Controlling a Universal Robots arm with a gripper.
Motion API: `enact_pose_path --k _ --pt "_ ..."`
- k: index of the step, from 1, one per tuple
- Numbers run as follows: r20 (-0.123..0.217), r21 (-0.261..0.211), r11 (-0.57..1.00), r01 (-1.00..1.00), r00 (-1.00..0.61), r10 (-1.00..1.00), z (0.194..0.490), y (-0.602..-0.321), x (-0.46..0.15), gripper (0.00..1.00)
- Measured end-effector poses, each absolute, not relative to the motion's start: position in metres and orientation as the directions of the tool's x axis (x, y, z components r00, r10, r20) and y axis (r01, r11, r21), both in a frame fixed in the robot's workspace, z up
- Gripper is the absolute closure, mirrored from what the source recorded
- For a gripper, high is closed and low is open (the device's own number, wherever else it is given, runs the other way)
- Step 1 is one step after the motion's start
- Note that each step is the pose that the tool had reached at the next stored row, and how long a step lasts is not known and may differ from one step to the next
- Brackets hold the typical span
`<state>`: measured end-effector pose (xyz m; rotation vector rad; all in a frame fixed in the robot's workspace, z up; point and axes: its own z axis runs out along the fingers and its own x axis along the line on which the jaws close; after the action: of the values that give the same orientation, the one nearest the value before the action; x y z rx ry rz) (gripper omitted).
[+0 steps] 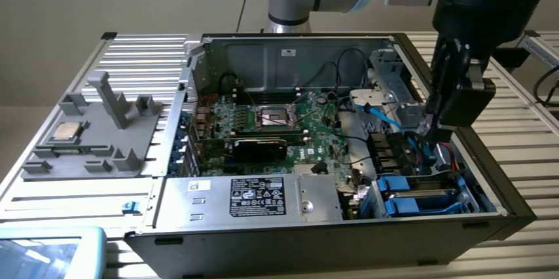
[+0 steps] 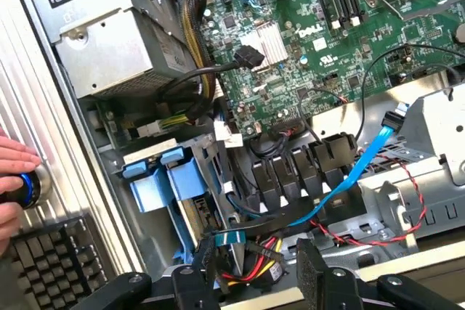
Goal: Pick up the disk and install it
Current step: 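Insert the first disk wire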
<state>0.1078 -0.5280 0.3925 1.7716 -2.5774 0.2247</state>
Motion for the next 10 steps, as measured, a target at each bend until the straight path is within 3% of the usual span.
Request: enact_pose_path --k 10 --pt "0.083 -0.114 0.352 -0.929 -0.362 -0.928 0.404 -0.541 0.108 0.44"
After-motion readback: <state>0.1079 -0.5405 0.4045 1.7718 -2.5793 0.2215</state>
